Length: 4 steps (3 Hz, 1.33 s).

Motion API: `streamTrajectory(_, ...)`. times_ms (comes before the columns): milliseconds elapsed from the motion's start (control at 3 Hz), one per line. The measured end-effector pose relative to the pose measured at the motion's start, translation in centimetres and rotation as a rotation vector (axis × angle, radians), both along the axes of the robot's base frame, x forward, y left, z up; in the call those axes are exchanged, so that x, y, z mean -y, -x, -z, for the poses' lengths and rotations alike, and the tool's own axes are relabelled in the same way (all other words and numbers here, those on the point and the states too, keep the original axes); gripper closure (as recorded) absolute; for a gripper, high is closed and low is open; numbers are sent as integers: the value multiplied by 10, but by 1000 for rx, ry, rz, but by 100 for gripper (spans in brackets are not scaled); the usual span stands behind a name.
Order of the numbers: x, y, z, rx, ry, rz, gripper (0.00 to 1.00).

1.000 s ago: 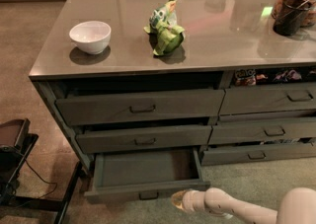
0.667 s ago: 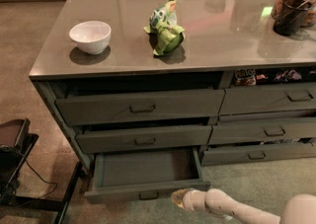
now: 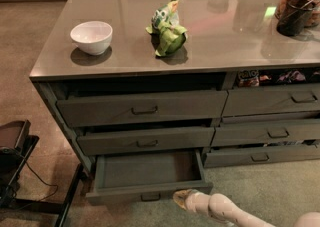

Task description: Close bottom drawer

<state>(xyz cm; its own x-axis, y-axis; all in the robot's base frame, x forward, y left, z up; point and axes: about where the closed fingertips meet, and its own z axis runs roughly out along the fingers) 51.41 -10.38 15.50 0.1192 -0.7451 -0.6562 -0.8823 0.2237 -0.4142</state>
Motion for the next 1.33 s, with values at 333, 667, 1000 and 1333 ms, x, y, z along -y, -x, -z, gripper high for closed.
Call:
streamTrajectory(333,0,-11,-2,39,-14,14,100)
streamTrajectory(667,2,-23,-3,73,-25,30,100)
streamTrajectory(1000,4,-40,-3,94,-34,43,100)
streamTrajectory(1333,6,-58,1,101,-34,50,100)
